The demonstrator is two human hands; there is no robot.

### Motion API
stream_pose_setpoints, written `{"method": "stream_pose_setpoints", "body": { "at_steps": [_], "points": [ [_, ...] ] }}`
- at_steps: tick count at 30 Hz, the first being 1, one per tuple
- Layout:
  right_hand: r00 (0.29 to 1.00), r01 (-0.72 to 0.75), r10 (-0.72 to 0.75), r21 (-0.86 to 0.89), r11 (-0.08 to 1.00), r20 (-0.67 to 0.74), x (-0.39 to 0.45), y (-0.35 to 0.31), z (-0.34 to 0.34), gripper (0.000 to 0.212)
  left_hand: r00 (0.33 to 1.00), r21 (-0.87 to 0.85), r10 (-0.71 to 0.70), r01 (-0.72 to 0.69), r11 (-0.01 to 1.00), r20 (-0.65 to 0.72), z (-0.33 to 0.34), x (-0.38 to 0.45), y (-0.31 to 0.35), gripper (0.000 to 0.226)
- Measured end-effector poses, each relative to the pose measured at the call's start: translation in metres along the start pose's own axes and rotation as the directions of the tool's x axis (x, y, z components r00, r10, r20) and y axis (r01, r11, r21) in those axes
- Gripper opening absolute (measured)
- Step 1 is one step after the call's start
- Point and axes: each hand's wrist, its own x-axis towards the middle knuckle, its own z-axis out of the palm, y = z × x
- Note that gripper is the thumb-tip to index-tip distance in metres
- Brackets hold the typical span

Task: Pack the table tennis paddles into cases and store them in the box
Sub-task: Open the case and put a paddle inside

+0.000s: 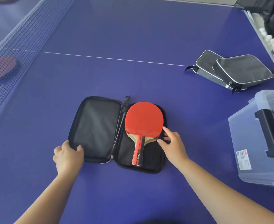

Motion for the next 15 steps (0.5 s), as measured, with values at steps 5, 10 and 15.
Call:
{"method": "stream_pose_setpoints", "body": {
  "at_steps": [5, 10, 15],
  "points": [
    [0.999, -0.033, 0.033, -0.004, 0.999, 0.008, 0.001, -0.008, -0.002, 0.056, 0.996, -0.109, -0.054, 0.061, 0.992, 0.073, -0.011, 0.013, -0.002, 0.029],
    [0.997, -0.070, 0.070, 0.010, 0.997, 0.022, 0.001, -0.013, 0.003, 0.056, 0.986, -0.075, -0.157, 0.161, 0.984, 0.049, -0.011, 0.008, 0.010, 0.039],
    [0.998, -0.068, 0.068, 0.003, 0.998, 0.017, 0.000, -0.013, 0.003, 0.055, 0.986, -0.191, -0.165, 0.169, 0.967, 0.037, -0.009, 0.012, -0.001, 0.044]
  ]
}}
